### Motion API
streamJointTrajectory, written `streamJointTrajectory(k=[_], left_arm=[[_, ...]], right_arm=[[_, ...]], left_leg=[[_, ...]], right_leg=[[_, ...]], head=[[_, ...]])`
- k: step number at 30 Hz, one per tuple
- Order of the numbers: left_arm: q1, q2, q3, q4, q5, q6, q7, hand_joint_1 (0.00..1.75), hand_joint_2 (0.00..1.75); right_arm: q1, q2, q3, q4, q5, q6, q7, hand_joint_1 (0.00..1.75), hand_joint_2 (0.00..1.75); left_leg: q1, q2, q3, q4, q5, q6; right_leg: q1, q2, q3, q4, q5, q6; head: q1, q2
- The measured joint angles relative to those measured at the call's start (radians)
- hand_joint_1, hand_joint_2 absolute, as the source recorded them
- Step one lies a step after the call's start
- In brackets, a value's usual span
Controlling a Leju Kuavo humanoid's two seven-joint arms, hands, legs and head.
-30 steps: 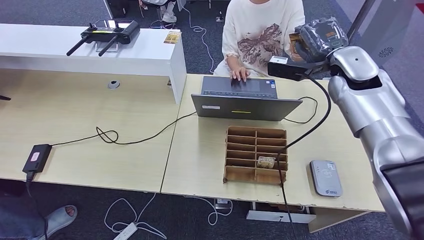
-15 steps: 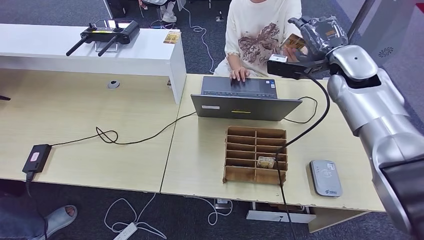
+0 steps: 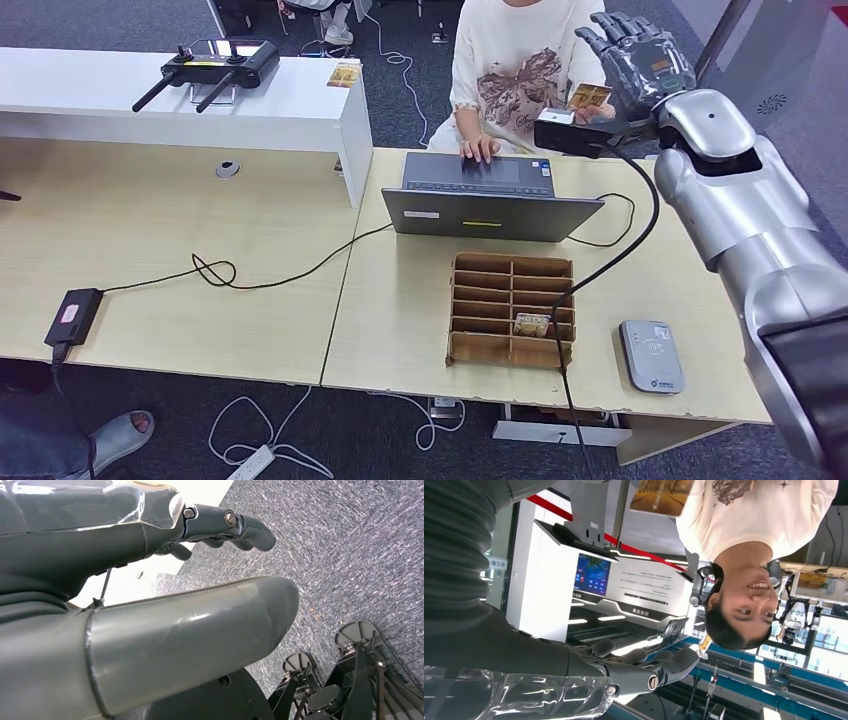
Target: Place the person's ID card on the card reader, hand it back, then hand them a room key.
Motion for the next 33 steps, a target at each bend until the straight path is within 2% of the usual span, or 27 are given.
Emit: streamJointTrajectory(k=[17, 23, 25, 28, 31, 33], left_arm=[[0.000, 0.000, 0.000, 0.000, 0.000, -0.004, 0.000, 0.00, 0.00], [0.001, 0.000, 0.000, 0.000, -0.001, -0.007, -0.001, 0.00, 0.00], [0.001, 0.000, 0.000, 0.000, -0.003, -0.006, -0.002, 0.00, 0.00], [0.001, -0.001, 0.000, 0.000, -0.002, 0.000, -0.008, 0.00, 0.00], [0.001, -0.003, 0.002, 0.000, 0.002, 0.000, -0.020, 0.00, 0.00], [0.001, -0.003, 0.006, 0.000, 0.003, -0.001, -0.023, 0.00, 0.00]], right_arm=[[0.000, 0.000, 0.009, 0.000, -0.004, -0.006, 0.006, 0.00, 1.75], [0.002, -0.001, 0.010, -0.002, -0.053, -0.050, 0.004, 0.00, 1.75], [0.006, -0.006, 0.005, -0.008, -0.100, -0.064, -0.022, 0.00, 1.75], [0.043, -0.024, -0.037, -0.054, -0.270, -0.083, -0.103, 0.00, 1.75], [0.138, -0.060, -0.113, -0.164, -0.471, -0.080, -0.162, 0.00, 1.75], [0.203, -0.086, -0.153, -0.240, -0.534, -0.075, -0.170, 0.00, 1.75]], left_leg=[[0.000, 0.000, 0.000, 0.000, 0.000, 0.000], [0.000, 0.000, 0.000, 0.000, 0.000, 0.000], [0.000, 0.000, 0.000, 0.000, 0.000, 0.000], [0.000, 0.000, 0.000, 0.000, 0.000, 0.000], [0.001, -0.002, 0.000, 0.000, 0.000, 0.000], [0.001, -0.003, -0.001, 0.000, 0.000, 0.000]], right_leg=[[0.000, 0.000, 0.000, 0.000, 0.000, 0.000], [0.000, 0.000, -0.001, 0.000, 0.000, 0.000], [0.000, 0.000, -0.001, 0.000, 0.000, 0.000], [0.000, 0.000, -0.001, 0.000, 0.000, 0.000], [0.001, -0.002, 0.001, -0.001, 0.000, 0.000], [0.000, -0.003, 0.000, -0.001, 0.000, 0.000]], head=[[0.000, 0.000], [0.000, 0.000], [0.000, 0.000], [0.000, 0.000], [0.000, 0.000], [0.000, 0.000]])
